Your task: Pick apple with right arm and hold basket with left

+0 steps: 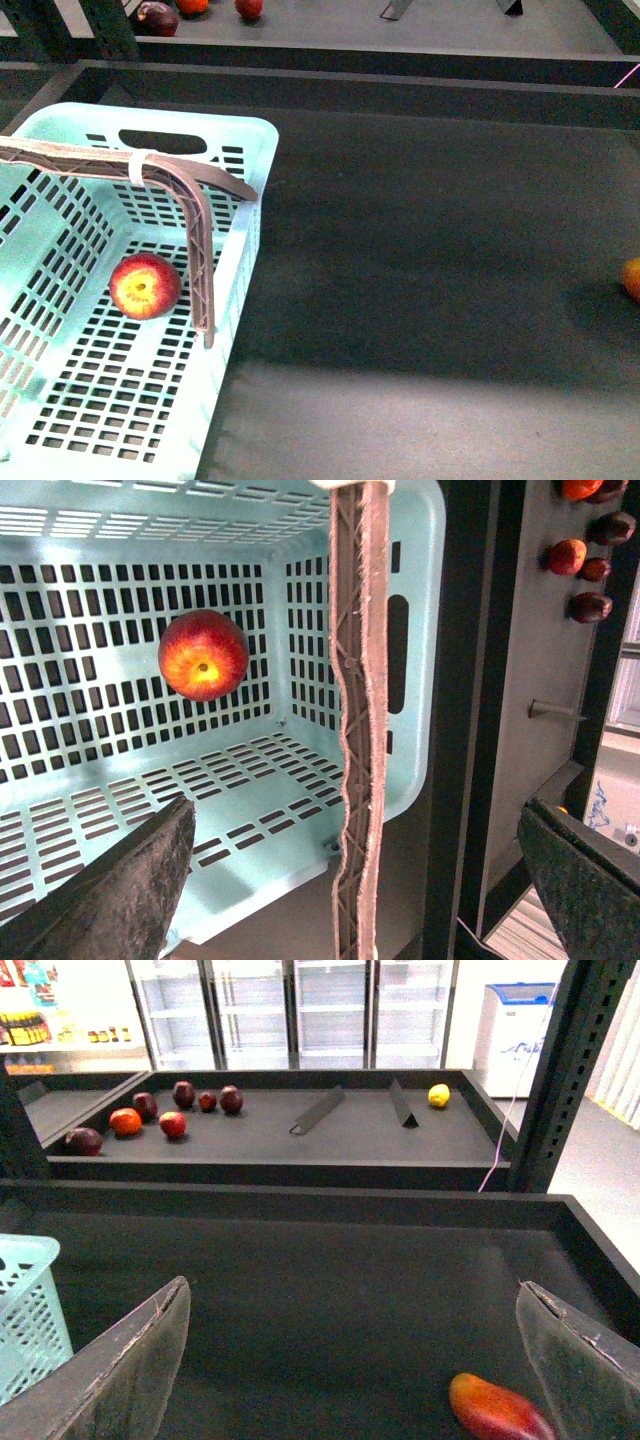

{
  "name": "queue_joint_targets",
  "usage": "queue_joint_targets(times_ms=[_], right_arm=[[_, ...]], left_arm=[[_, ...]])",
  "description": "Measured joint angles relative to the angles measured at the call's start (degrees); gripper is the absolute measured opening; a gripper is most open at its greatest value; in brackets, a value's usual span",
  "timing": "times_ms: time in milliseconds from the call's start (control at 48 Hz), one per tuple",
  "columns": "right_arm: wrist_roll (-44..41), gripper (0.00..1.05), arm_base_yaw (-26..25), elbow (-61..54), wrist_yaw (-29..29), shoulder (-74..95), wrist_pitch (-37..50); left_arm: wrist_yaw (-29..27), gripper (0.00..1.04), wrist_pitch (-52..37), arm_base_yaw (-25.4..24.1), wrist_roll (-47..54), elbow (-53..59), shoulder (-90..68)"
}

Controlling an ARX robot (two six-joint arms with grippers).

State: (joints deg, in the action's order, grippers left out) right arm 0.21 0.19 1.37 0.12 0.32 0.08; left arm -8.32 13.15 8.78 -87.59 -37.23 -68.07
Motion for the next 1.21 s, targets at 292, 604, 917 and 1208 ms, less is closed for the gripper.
queue_joint_targets(times_ms=[292,604,917,1208], right_arm=[[-0.02,0.96,0.0,0.0,0.02,0.0,0.0],[-0.02,0.96,0.0,0.0,0.0,0.0,0.0],[-0.02,0.96,0.0,0.0,0.0,0.0,0.0],[-0.02,0.96,0.0,0.0,0.0,0.0,0.0]], left_arm=[[1.27,0.72,-42.32,-1.09,40.61,17.14,4.2],[6.45,0.11,-55.93,-5.35,84.67,28.61,15.89],[8.33,0.03,-49.29,-8.52,86.71,33.33,27.56],[8.31,0.03,-43.65,-8.57,86.93,36.39,37.03]])
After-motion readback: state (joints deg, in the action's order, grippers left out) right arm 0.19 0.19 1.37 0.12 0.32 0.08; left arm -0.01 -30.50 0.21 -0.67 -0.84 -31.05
